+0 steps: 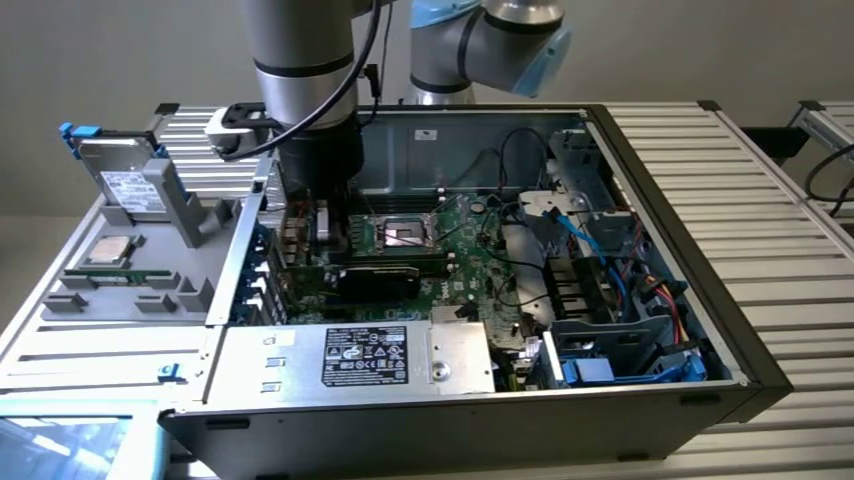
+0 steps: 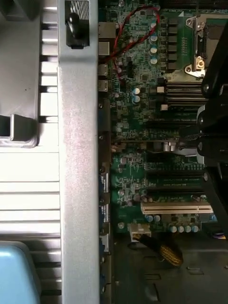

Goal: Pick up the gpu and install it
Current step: 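Press down on the gpu until it lock into place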

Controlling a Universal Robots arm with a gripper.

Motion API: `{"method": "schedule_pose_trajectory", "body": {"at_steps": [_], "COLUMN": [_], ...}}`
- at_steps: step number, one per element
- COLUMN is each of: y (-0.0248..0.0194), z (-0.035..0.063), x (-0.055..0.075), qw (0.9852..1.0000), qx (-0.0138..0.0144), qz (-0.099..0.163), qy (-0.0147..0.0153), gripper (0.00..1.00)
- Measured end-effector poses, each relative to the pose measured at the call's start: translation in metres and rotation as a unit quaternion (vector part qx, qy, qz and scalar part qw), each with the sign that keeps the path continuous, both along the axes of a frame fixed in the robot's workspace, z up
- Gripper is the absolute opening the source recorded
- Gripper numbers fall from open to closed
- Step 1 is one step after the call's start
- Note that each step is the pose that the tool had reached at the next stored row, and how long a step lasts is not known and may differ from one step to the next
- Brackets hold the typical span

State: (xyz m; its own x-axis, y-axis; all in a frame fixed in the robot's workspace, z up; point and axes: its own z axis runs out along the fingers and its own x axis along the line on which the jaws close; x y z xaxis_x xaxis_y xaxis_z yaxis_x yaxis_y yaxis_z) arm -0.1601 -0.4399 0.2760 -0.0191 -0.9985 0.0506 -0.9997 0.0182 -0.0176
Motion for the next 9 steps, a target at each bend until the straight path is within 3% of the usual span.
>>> {"method": "schedule_pose_trajectory", "body": {"at_steps": [4, 7, 9], "y": [0.0, -0.0003, -0.001], "z": [0.0156, 0.0161, 0.0145], "x": [0.01, 0.024, 0.031], "qw": [1.0, 1.0, 1.0], "qx": [0.0001, 0.0003, 0.0019], "qz": [0.0, 0.0, 0.0], "qy": [0.0012, 0.0023, 0.0044], "gripper": [0.12, 0.12, 0.12]}}
